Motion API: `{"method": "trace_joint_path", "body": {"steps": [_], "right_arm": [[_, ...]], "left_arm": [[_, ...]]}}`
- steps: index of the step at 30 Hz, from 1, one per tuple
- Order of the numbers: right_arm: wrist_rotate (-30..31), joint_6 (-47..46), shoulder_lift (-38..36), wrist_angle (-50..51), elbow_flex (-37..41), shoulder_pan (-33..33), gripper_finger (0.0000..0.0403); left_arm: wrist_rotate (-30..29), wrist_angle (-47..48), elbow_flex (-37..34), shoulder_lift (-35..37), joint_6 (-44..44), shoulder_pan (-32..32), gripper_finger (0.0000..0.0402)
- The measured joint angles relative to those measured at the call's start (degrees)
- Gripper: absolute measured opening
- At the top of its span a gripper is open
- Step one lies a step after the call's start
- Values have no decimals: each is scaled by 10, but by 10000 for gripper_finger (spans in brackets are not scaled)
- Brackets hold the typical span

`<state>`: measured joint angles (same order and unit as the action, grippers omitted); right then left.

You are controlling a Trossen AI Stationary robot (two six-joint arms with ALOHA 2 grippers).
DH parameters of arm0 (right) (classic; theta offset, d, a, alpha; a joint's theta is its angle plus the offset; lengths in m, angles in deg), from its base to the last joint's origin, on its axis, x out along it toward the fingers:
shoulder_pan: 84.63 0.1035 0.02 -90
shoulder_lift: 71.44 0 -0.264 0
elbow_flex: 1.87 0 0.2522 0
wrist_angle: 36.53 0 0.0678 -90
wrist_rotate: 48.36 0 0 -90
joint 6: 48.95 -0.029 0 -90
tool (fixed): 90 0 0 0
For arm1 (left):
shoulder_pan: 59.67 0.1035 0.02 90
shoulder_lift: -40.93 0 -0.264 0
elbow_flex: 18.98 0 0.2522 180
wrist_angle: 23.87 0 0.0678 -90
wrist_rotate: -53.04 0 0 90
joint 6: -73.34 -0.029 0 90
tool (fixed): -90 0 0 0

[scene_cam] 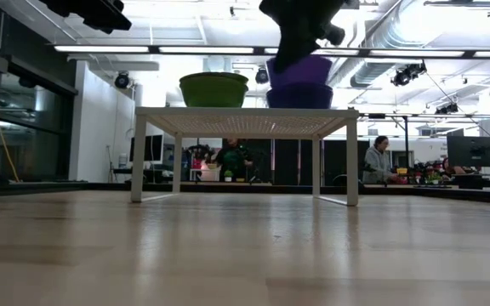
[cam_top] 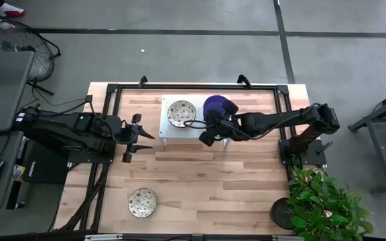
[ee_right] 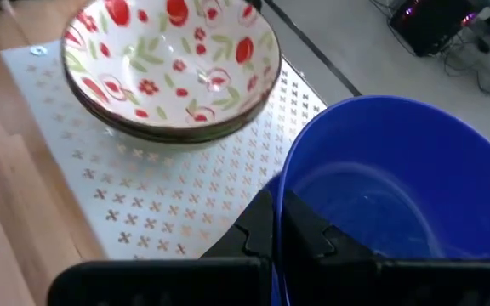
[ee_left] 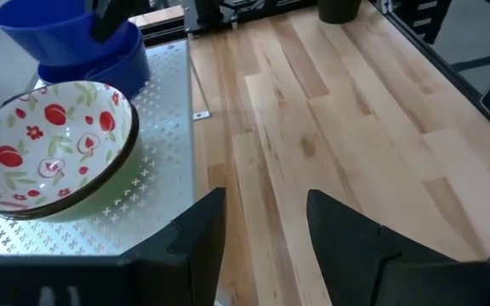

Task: Pick & Place Mini bowls
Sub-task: Stack the blue bowl on top of the blue bowls on the shelf

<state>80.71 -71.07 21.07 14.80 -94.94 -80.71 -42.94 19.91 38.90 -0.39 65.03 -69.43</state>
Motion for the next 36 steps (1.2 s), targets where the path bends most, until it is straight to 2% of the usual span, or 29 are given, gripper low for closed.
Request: {"method": "trace_joint_path", "body": {"steps": [6, 12, 17, 24, 28, 36], "right_arm": [[-7, -7, 0, -25, 24, -3, 0], [-17, -11, 0, -23, 24, -18, 0], [-52, -19, 0, -23, 24, -26, 0], [-56, -24, 0, -23, 24, -25, 2], [-53, -35, 0, -23, 24, -25, 22], [-54, -36, 0, -23, 24, -25, 90]], "left_arm": [[10, 0, 0, 0, 0, 0, 161], [14, 1, 0, 0, 0, 0, 161], [14, 1, 0, 0, 0, 0, 161], [16, 1, 0, 0, -3, 0, 161], [23, 1, 0, 0, -3, 0, 161], [22, 1, 0, 0, -4, 0, 161]]}}
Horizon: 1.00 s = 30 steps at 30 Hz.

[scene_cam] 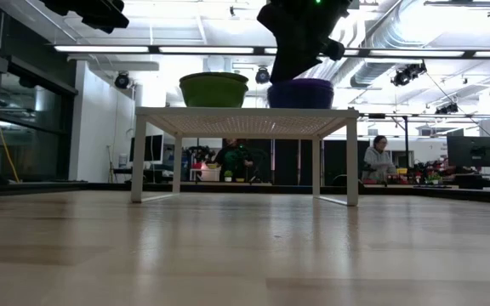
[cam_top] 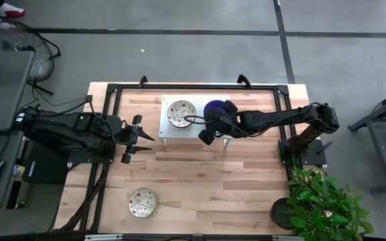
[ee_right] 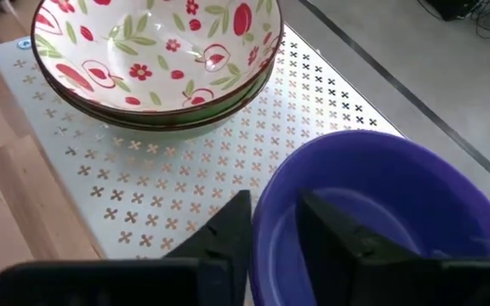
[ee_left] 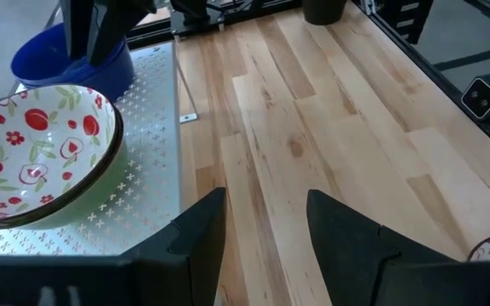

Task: Pick & Place Mini bowls
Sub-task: Stack the blue bowl on top of the blue bowls on the shelf

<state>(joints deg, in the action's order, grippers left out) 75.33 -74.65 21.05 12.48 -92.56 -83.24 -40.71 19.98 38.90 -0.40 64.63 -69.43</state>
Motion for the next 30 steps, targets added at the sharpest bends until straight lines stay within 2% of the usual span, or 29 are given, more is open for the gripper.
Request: {"method": "trace_joint_path", "body": {"steps": [8, 30], "right_arm": [[-23, 0, -17, -25, 0, -4, 131], [-47, 2, -131, -29, -1, -3, 129]], "left_arm": [[0, 0, 0, 0, 0, 0, 161], [13, 3, 1, 0, 1, 0, 161]]}}
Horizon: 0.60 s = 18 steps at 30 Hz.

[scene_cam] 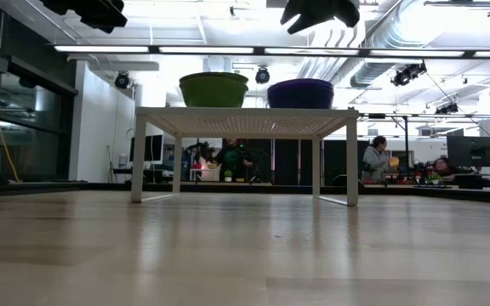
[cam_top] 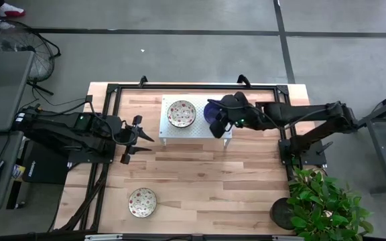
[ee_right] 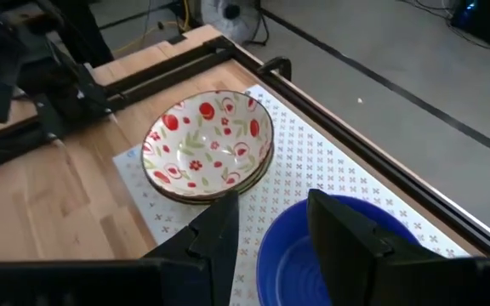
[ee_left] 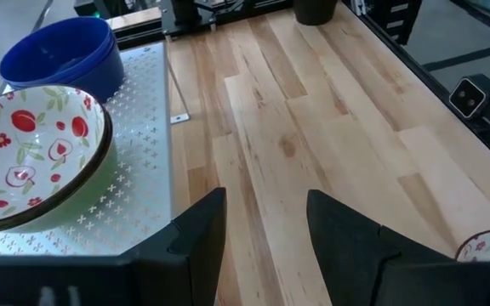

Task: Pick & Place Mini bowls
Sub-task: Stack the blue bowl on top of the blue bowls on the shelf

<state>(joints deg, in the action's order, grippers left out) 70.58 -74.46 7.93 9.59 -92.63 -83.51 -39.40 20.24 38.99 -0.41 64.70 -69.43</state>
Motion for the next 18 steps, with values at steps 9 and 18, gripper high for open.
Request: {"method": "trace_joint_path", "body": {"steps": [9, 18], "right_arm": [[-4, -48, -4, 70, 0, 1, 109], [34, -55, -4, 79, 0, 27, 6]], "left_arm": [[7, 1, 0, 0, 5, 0, 161], [9, 17, 0, 0, 16, 0, 161]]}}
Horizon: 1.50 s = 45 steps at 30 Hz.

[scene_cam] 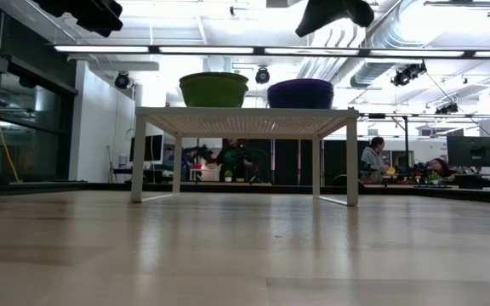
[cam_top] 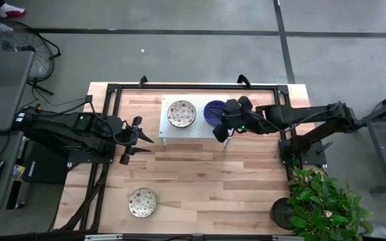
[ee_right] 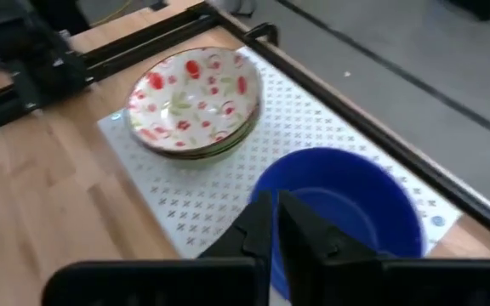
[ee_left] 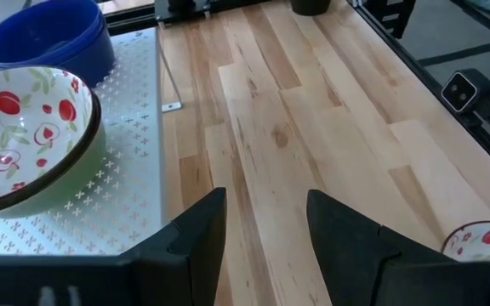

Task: Pick & Place Mini bowls
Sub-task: Stack the blue bowl on top of the blue bowls on the shelf

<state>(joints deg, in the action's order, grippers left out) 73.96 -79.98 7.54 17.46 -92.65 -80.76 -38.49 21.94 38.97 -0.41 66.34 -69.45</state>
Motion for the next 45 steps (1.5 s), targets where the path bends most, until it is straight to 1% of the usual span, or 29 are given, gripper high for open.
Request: {"method": "trace_joint_path", "body": {"steps": [2, 6, 13, 18, 21, 23, 25, 28, 31, 35, 43, 45], "right_arm": [[28, -9, 4, 1, 0, 4, 9], [80, -35, 12, 19, 0, 18, 2], [168, -68, 45, 19, 0, 64, 1], [239, -135, 78, 36, 0, 96, 0], [283, -202, 92, 79, 0, 111, 0], [296, -245, 97, 112, 0, 117, 0], [299, -270, 99, 137, 0, 121, 0], [300, -268, 99, 133, 5, 124, 0], [289, -267, 87, 81, 40, 127, 0], [283, -247, 64, -38, 121, 128, 0], [265, -51, -15, -352, 275, 122, 0], [251, -17, -37, -411, 309, 115, 0]], "left_arm": [[0, 0, 0, 0, 0, 0, 161], [0, 0, 0, 0, 0, 0, 161], [0, -2, 0, 0, 1, 0, 161], [1, -2, 0, 0, 1, 0, 161], [1, -2, 0, 0, -1, 0, 161], [1, -1, 0, 0, -1, 0, 161], [1, -1, 0, 0, -2, 0, 161], [1, 0, 0, 0, -5, 0, 161], [1, 1, 0, 0, -5, 0, 161], [1, 12, 0, 0, -5, 0, 161], [1, 12, -1, 0, -5, 0, 161], [6, 12, -1, 0, -4, 0, 161]]}}
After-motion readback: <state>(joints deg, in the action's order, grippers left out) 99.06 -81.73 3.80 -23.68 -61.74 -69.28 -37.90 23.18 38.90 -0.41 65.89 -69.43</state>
